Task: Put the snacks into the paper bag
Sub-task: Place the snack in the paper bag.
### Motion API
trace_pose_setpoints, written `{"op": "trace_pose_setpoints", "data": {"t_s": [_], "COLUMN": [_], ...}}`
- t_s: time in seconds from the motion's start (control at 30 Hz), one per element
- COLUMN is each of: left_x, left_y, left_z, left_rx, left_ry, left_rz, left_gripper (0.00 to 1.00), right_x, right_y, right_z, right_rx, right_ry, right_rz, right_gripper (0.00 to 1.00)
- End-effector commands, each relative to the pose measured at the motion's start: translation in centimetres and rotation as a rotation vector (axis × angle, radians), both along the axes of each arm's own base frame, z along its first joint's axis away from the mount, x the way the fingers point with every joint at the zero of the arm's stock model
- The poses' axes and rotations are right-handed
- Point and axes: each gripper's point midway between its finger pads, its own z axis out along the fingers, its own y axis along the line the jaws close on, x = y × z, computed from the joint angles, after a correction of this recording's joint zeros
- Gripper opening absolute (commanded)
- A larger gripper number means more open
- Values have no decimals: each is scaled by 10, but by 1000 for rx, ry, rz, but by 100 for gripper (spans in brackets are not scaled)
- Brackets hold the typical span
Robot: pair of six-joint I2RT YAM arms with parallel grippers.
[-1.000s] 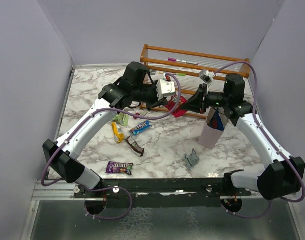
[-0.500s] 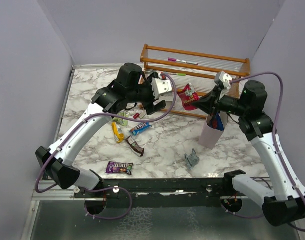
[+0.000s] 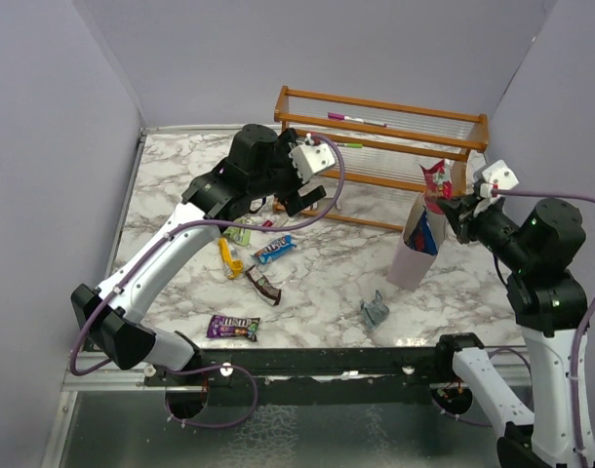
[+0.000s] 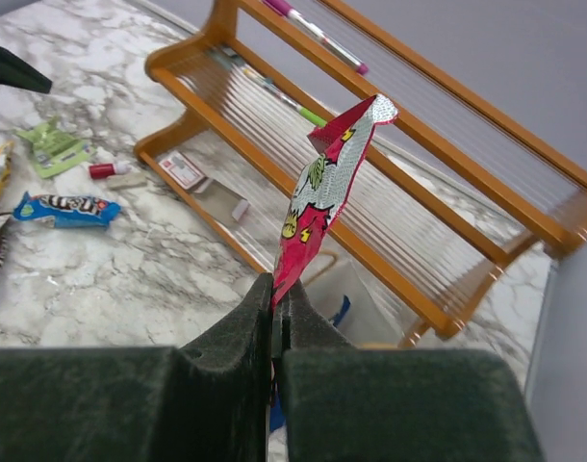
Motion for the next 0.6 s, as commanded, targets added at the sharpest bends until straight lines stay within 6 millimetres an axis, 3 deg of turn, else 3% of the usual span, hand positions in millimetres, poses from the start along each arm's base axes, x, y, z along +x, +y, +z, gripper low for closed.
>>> {"op": "trace_pose_setpoints", "data": {"t_s": [0.0, 0.13, 0.33, 0.57], "left_x": [13, 15, 15, 15], "left_y": [8, 8, 7, 6], "left_z": [-1, -4, -7, -12], "left_rx": [3, 5, 7, 15], "left_ry": [-36, -35, -35, -24], "left_rz": [88, 94, 90, 88], "left_gripper": [97, 98, 98, 98], "right_x": [-16, -24, -25, -19], "right_y": [-28, -38, -35, -35], "right_z": [-19, -32, -63, -70], "right_rx": [-33, -29, -26, -16], "right_ry": [49, 75, 198, 255], "right_rz": [-121, -163, -143, -145], "right_gripper": [1, 1, 1, 1]}}
